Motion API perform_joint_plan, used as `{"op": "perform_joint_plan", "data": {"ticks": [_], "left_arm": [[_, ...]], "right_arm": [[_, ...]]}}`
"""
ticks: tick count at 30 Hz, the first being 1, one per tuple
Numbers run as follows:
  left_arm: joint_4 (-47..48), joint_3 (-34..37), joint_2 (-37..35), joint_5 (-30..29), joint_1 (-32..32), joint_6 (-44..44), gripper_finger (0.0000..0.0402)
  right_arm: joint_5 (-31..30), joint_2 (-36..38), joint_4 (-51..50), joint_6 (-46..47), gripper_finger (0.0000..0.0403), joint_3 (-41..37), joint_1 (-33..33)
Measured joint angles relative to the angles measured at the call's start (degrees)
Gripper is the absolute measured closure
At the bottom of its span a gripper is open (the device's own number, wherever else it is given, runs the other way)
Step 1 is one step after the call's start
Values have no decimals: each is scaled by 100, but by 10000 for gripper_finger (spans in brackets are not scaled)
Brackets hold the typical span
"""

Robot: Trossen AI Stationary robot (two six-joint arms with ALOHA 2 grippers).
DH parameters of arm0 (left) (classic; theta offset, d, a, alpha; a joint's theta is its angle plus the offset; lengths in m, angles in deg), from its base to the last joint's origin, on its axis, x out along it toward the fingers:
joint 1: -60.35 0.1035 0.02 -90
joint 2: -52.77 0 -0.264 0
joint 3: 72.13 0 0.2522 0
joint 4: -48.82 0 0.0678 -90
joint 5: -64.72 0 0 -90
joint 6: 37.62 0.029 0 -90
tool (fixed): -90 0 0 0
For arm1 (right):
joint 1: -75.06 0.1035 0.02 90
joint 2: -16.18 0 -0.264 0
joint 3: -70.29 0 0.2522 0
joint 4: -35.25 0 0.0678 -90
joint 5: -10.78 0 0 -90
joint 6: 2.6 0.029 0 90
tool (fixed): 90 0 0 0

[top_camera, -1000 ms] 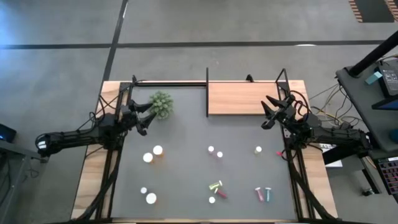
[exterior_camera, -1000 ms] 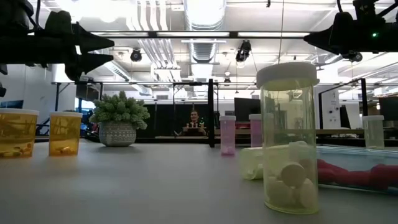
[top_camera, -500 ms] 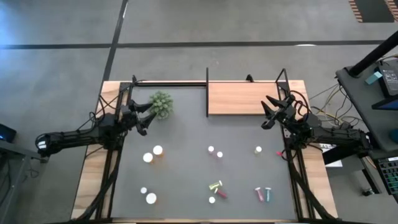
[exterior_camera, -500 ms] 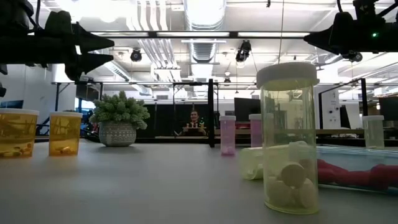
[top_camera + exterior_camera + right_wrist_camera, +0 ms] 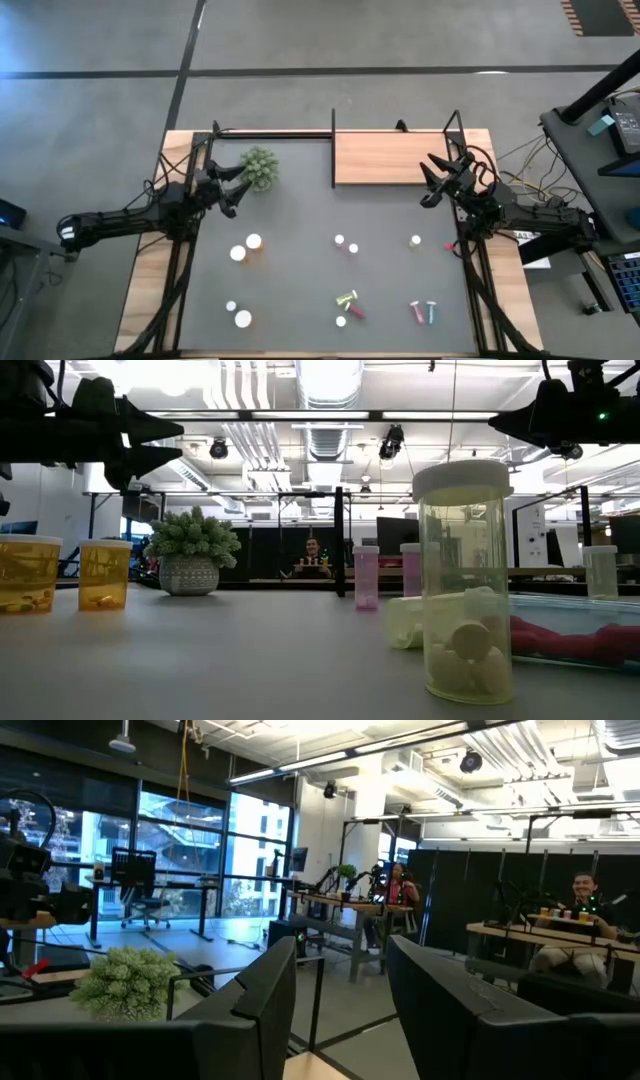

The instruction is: Pick and place medicine bottles onto shelf by color

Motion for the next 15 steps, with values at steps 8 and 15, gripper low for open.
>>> {"op": "perform_joint_plan", "data": {"ticks": [8,15], "left_arm": [[0,0,0,0,-1,2,134],[-1,0,-1,0,1,1,134]], "right_arm": [[3,-2,122,576,255,1,2],[50,-2,120,3536,255,1,2]]}}
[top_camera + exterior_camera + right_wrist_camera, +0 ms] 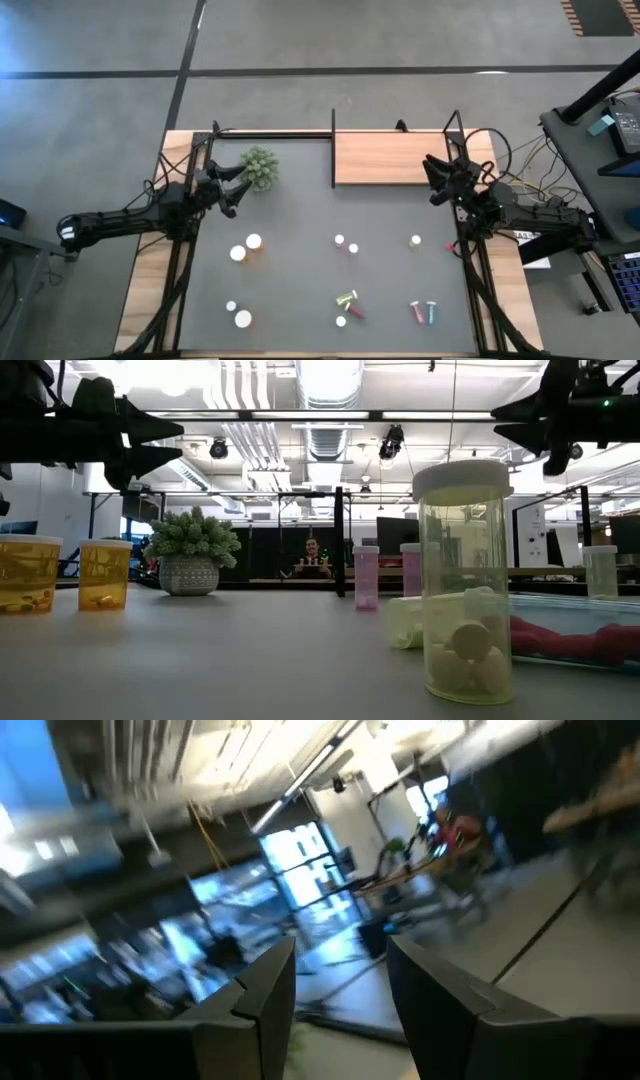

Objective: Pick and place medicine bottles onto shelf by color
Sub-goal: Put the top right yellow pill bottle on the shelf

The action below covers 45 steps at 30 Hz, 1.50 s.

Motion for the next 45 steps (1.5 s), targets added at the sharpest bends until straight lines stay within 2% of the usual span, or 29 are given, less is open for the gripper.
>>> {"op": "perform_joint_plan", "data": {"ticks": [4,8,18,25,28,33,37,41,45], "left_arm": [[1,0,-1,0,0,1,134],[-1,0,0,0,-2,0,134],[-1,0,1,0,-2,-1,134],[-1,0,-1,1,-2,-1,134],[-1,0,-1,0,0,1,134],[0,0,-1,0,-1,1,134],[-1,0,0,0,0,-1,134],[0,0,-1,0,-1,0,134],[1,0,-1,0,-2,-1,134]], "right_arm": [[0,0,15,1105,255,0,0],[-2,0,38,1677,255,0,0],[-52,0,-225,1427,255,0,0],[-55,0,-132,1722,255,-1,0],[114,0,85,2192,255,0,-2],[210,0,507,2225,255,3,0],[493,-60,466,2198,255,229,0],[503,-271,-384,1754,255,811,-2],[501,-636,-2181,1564,255,1764,-2]]}}
